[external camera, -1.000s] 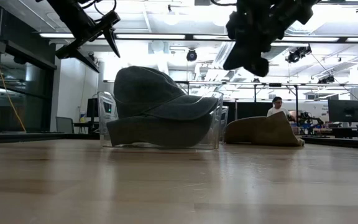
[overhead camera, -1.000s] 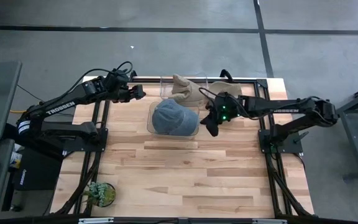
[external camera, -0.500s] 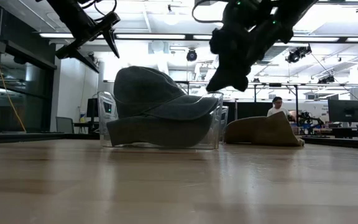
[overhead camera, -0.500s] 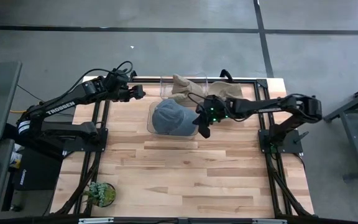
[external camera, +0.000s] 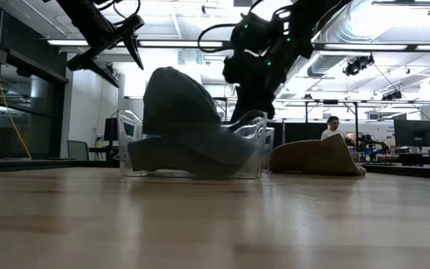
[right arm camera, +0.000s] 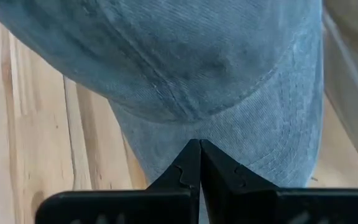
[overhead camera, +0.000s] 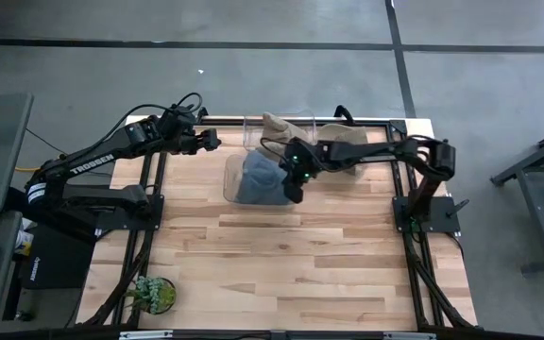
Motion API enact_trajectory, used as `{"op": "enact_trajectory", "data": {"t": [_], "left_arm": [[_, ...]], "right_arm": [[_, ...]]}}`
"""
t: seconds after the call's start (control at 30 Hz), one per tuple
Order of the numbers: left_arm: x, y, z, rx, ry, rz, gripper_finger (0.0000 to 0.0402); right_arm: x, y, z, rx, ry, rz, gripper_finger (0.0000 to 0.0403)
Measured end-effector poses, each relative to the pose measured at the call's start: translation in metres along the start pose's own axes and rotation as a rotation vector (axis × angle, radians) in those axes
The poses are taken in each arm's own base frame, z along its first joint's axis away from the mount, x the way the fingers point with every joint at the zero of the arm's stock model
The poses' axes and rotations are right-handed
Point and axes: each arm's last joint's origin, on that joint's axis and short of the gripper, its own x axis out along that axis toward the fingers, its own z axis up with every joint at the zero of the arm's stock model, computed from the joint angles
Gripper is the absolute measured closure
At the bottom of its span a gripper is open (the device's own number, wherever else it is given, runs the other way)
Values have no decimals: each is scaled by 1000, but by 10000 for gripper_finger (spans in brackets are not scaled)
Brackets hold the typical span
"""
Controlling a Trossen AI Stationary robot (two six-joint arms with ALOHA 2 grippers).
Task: Pick & Place hat
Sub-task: Put the blue cap into the bottom transparent bin
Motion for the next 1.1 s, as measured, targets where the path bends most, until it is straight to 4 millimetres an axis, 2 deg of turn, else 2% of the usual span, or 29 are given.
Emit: {"op": "enact_trajectory", "data": {"t": [0.17,0.33,0.5,0.73,0.83,1.1], "left_arm": [[0,0,0,0,1,-1,99],[0,0,0,0,2,-2,99],[0,0,0,0,2,-2,99],[0,0,-1,-1,19,-14,99],[0,0,-1,-1,20,-14,99],[0,-1,0,-1,16,-17,99]], "right_arm": [[15,-2,1,-9,13,21,403],[17,-2,1,-25,8,35,403],[9,-2,5,-19,-3,37,403],[-9,8,32,-74,-80,32,403],[-11,8,35,-78,-89,24,403],[11,3,29,-58,-32,47,403]]}}
